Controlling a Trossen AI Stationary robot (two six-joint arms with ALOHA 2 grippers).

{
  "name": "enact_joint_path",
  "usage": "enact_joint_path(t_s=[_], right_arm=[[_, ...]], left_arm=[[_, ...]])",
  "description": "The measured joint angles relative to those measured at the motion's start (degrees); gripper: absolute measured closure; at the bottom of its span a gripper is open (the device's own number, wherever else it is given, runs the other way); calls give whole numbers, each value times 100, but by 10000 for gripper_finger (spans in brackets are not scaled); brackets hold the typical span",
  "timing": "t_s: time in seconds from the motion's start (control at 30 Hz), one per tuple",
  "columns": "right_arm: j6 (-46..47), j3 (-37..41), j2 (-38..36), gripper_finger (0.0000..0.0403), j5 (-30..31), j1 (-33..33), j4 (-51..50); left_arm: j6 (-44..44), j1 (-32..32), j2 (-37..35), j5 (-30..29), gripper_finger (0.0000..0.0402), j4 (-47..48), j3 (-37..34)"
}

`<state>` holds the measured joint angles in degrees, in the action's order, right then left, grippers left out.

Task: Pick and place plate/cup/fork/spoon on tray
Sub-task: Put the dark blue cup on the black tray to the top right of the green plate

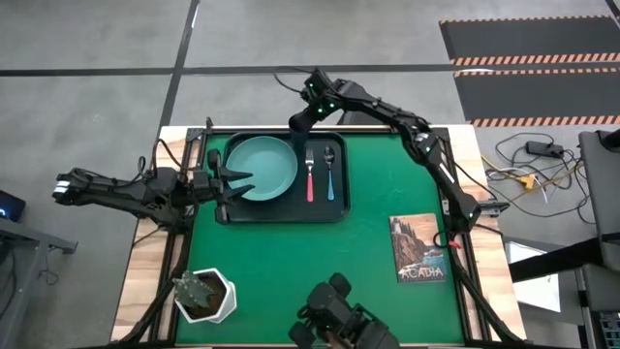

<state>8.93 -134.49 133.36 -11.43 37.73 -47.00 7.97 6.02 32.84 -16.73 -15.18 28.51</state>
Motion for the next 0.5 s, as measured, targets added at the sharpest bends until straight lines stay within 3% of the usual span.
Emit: enact_joint_path(t_s=[0.1, 0.5], right_arm=[[-103, 11, -7, 394, 248, 10, 16], [-153, 154, -7, 394, 254, -70, -229]], left_arm=[[0, 0, 0, 0, 292, 0, 0], [0, 0, 0, 0, 292, -26, 0]])
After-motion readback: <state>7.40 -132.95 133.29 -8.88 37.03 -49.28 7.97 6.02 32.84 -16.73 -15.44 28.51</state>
